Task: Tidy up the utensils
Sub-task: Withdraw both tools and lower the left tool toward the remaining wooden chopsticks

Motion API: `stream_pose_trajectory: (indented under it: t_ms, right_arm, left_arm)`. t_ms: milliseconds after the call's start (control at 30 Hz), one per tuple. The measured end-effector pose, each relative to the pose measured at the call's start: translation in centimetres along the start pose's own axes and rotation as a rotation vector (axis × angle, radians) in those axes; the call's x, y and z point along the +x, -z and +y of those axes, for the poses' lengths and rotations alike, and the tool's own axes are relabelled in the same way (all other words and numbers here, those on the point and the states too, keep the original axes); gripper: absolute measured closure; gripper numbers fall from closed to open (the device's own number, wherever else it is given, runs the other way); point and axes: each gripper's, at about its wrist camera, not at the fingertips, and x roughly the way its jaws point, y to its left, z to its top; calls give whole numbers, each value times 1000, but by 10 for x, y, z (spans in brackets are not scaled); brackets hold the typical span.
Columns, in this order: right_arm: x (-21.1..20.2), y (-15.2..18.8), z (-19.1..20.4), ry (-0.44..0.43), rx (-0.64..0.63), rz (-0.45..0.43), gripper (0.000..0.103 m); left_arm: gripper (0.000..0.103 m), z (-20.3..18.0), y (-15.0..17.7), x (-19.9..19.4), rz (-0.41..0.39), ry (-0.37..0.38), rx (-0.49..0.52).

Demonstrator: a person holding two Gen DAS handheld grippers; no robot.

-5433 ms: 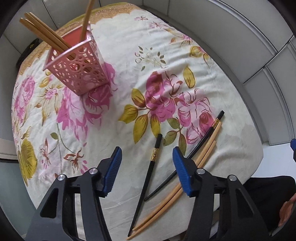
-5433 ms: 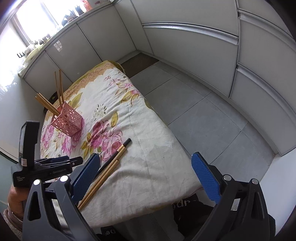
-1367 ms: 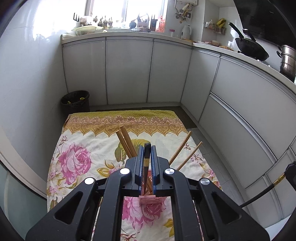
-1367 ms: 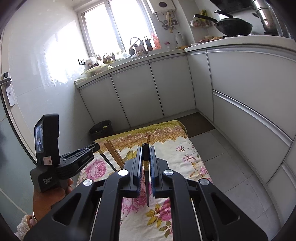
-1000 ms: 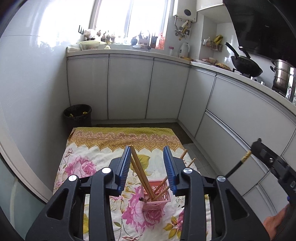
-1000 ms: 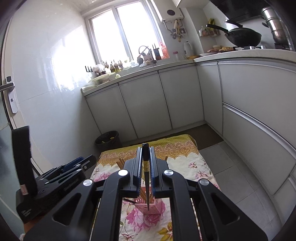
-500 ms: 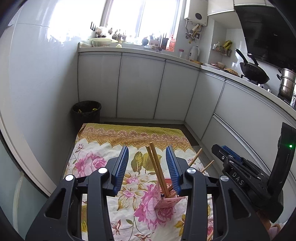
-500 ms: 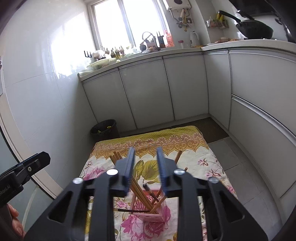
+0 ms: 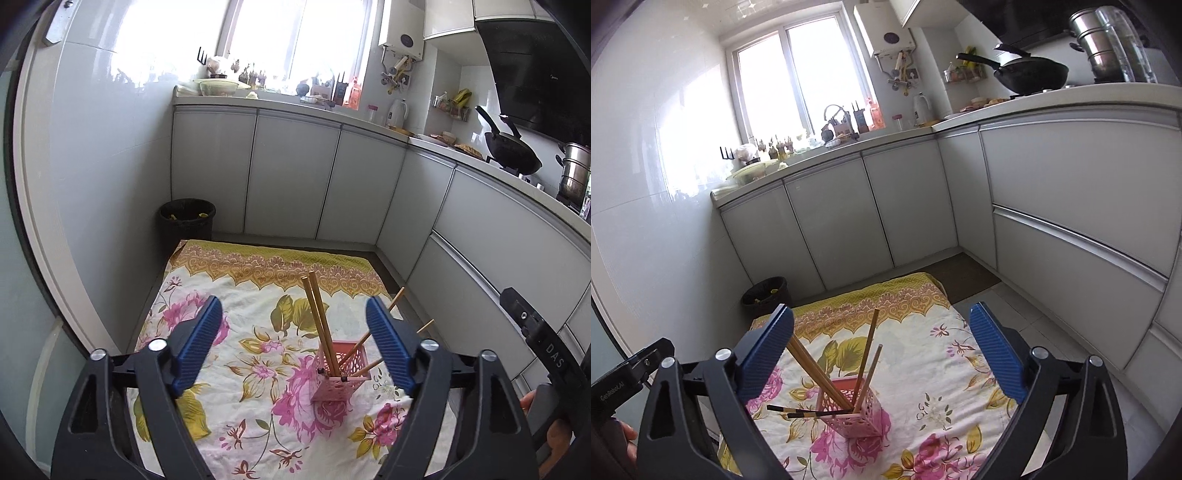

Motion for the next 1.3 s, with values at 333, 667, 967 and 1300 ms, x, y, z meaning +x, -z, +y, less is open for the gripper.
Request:
stream_pose_trajectory:
  t_ms: [333,667,967,1300]
  right_arm:
    - [-54,31,-26,39,-65,19,7]
    - [-114,99,-84,187,-83,83,7]
    - [-132,142,-165,252,146,260,7]
    - [-133,157,-188,267,195,312,7]
  left_arm:
    - [7,-16,29,-24,38,9,73]
    - [7,-77,117,27,376,105,314]
    - [13,-170,198,93,679,237,519]
    - [66,-230,240,154,866,228,635]
